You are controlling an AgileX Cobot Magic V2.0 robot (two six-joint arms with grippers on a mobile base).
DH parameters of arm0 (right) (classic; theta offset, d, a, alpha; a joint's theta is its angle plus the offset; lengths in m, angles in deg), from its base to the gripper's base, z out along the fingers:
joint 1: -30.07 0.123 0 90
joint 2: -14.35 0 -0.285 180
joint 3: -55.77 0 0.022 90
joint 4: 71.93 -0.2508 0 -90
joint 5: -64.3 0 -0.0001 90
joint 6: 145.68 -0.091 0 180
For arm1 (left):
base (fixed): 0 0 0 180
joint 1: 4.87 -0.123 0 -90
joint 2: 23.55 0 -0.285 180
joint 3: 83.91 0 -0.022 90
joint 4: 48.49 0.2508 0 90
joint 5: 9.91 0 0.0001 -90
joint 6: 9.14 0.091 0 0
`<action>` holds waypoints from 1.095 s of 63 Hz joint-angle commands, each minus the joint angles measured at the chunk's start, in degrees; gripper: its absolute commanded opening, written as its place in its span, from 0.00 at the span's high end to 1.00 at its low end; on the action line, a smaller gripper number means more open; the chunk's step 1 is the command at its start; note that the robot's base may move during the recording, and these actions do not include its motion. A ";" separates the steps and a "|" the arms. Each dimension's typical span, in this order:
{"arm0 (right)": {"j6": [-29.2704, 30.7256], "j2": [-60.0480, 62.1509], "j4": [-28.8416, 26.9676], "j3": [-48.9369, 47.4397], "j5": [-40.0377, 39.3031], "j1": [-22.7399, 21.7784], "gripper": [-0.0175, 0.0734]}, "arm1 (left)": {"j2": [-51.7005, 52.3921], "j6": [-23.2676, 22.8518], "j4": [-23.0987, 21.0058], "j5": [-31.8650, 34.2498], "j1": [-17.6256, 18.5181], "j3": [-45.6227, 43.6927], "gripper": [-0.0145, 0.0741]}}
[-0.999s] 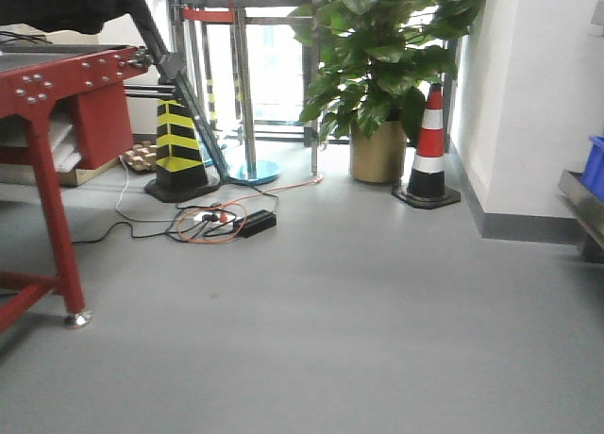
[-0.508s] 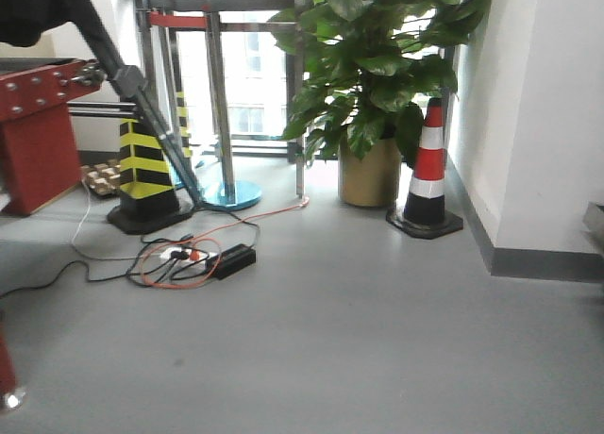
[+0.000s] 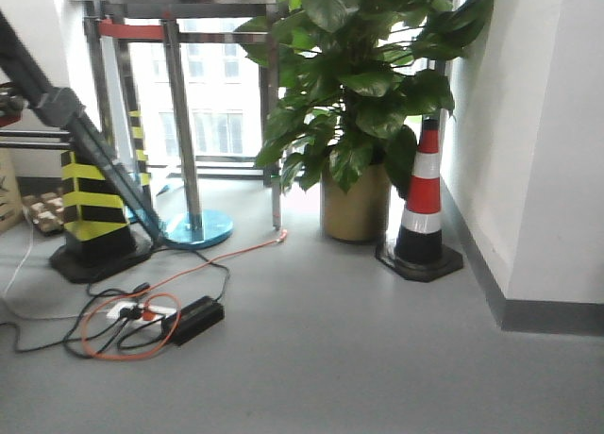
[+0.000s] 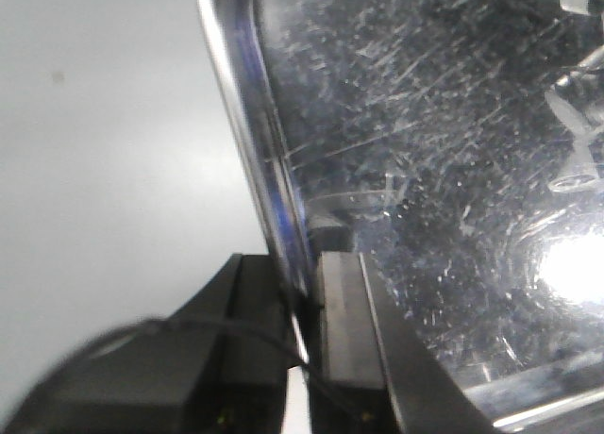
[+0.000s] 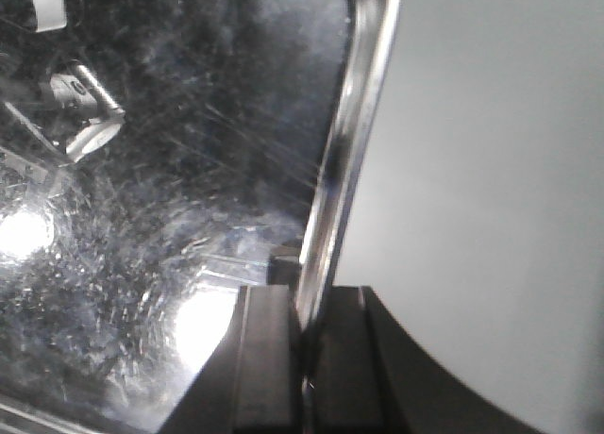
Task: Stack silver trays without gaps
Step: 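Drive the base past the plant and cones to the other shelf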
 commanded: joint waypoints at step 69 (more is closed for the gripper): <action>1.19 1.08 -3.78 -1.89 2.33 0.73 0.75 | 1.64 2.08 -5.34 -2.23 1.21 -1.49 0.89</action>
